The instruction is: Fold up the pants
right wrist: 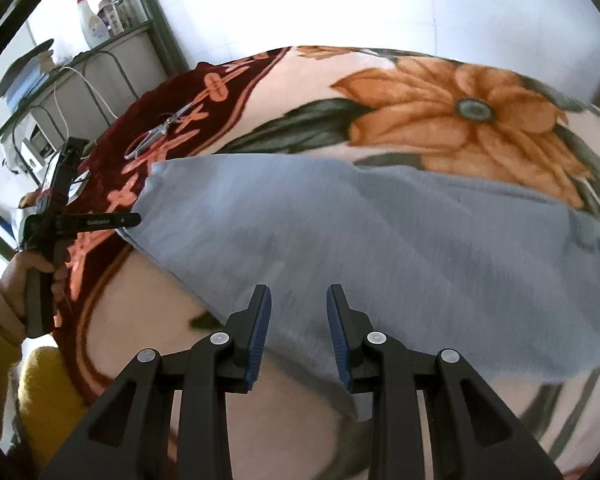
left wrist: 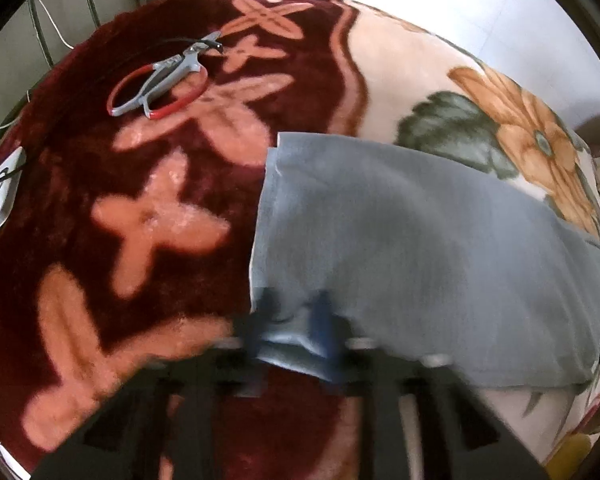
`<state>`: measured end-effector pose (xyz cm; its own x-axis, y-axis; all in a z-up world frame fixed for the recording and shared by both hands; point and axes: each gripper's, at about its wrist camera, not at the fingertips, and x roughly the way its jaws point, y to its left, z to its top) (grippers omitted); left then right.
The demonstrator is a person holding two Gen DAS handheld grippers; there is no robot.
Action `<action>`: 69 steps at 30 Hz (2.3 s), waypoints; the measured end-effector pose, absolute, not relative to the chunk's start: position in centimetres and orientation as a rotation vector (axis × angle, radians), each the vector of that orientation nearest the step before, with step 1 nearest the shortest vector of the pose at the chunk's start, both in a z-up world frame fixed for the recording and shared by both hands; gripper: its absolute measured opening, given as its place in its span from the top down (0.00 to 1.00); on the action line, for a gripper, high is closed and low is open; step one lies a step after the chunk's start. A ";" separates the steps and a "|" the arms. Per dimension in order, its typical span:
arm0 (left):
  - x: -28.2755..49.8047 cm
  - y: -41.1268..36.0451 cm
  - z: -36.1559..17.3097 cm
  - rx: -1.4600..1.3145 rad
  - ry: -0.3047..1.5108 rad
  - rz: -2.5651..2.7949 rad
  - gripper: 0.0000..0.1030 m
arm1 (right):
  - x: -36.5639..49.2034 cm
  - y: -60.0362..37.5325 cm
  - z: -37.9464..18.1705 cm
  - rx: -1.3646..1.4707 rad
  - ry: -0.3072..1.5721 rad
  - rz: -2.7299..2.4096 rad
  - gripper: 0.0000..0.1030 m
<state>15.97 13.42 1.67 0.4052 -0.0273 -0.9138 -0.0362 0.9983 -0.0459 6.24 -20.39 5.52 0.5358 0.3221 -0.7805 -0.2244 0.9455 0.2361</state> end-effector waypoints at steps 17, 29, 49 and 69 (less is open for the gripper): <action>13.9 14.2 2.8 -0.074 1.150 0.085 0.64 | -0.9 -25.5 8.0 0.288 0.950 0.152 0.71; 11.2 8.8 5.2 -0.026 1.113 -0.099 0.54 | -0.1 -23.5 3.0 0.217 1.024 0.085 0.65; 14.2 6.0 2.3 0.016 1.127 -0.127 0.52 | 0.7 -23.1 2.7 0.240 0.869 -0.022 0.86; 13.9 6.4 2.1 -0.037 1.111 -0.134 0.48 | 1.6 -22.2 2.3 0.169 0.888 -0.040 0.80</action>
